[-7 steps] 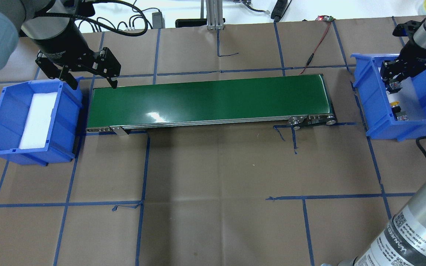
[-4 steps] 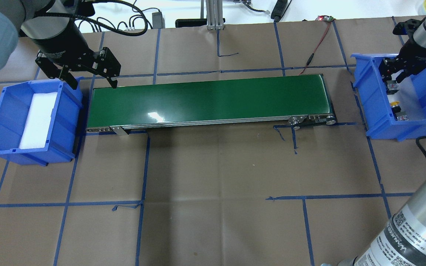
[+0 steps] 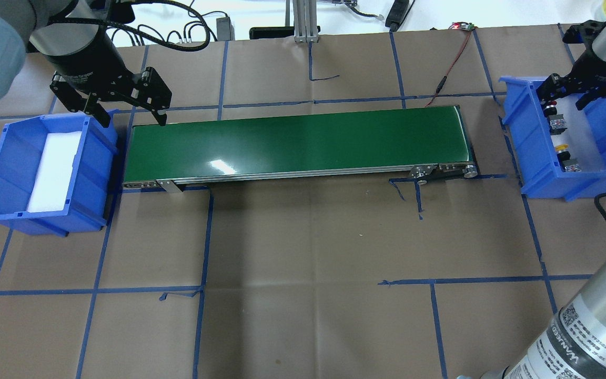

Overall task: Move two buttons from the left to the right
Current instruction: 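Lower the red button into the bin beside the yellow button, then open the right gripper and raise it out of the bin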

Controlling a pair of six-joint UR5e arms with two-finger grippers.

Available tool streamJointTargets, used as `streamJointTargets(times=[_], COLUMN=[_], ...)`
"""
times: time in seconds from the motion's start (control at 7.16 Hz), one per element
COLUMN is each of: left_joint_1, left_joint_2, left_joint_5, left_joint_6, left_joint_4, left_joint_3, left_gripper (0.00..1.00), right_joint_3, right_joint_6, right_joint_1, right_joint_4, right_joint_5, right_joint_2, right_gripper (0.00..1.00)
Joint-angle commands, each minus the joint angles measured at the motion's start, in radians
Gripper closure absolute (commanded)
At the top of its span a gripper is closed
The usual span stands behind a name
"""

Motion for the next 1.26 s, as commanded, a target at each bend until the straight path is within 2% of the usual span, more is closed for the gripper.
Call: streamJointTargets(times=[0.0, 0.28, 0.56, 0.7, 0.98, 1.12], left_joint_1=[0.000, 0.000, 0.000, 0.000, 0.000, 0.000], left_joint_2=[0.000, 0.000, -0.001, -0.005, -0.001, -0.001], left_joint_5=[0.000, -0.001, -0.001, -0.001, -0.001, -0.001], left_joint_6=[0.001, 0.001, 0.001, 0.001, 0.002, 0.002], left_joint_4=[0.000, 0.000, 0.002, 0.003, 0.006, 0.006], left_joint_3=[0.002, 0.003, 0.006, 0.010, 0.006, 0.005], left_gripper=[0.00, 0.00, 0.00, 0.00, 0.00, 0.00], right_joint_3=[0.010, 0.017, 0.067, 0.098, 0.186, 0.226], right_joint_6=[0.001, -0.009, 0.008, 0.121, 0.500, 0.555], right_joint_1=[0.006, 0.007, 0.137, 0.212, 0.361, 0.428], right_joint_4=[0.033, 0.130, 0.123, 0.136, 0.147, 0.147], right_joint_5=[-0.006, -0.001, -0.010, -0.010, -0.006, -0.001], right_joint_2=[-0.084, -0.226, -0.337, -0.384, -0.475, -0.512], right_gripper=[0.00, 0.00, 0.00, 0.00, 0.00, 0.00])
